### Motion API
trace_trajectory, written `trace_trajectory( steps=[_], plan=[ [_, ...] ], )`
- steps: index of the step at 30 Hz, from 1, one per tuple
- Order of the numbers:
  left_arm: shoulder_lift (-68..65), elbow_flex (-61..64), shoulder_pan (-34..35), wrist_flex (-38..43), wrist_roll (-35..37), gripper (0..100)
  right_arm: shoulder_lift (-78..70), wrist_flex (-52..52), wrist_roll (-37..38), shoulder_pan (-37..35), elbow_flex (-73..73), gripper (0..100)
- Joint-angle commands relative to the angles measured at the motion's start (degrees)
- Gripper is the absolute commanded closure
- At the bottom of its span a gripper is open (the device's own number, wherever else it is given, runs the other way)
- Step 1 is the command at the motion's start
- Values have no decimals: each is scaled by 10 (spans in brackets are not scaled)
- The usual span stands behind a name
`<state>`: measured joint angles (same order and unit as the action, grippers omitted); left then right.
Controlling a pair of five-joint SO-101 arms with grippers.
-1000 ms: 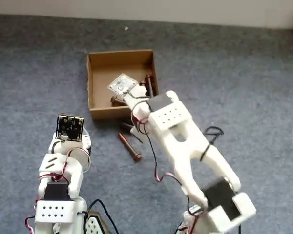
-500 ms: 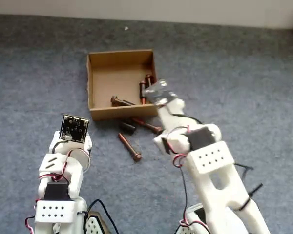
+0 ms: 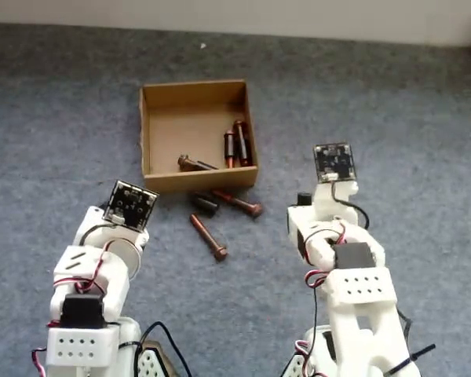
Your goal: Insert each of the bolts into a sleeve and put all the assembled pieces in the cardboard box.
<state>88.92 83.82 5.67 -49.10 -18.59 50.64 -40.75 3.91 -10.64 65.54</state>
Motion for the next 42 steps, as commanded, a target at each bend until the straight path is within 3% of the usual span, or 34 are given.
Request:
trace_trajectory(
  steps=[1,8,13,18,24,29,42],
  plan=[
    [-1,-102,-44,-78,-60,992,18,43,-13,21,2,992],
    [-11,-181,-82,-154,-107,992,18,49,-17,26,7,992],
    [-155,-243,-109,-173,-154,992,18,49,-18,65,2,992],
    [-365,-332,-138,-184,-270,979,18,49,-19,86,2,992],
    [-539,-405,-145,-179,-377,819,18,49,-19,90,3,992],
    [-633,-445,-155,-179,-491,819,18,49,-19,90,3,992],
    [-835,-555,-274,-178,-496,819,18,49,-19,111,2,992]
  ],
)
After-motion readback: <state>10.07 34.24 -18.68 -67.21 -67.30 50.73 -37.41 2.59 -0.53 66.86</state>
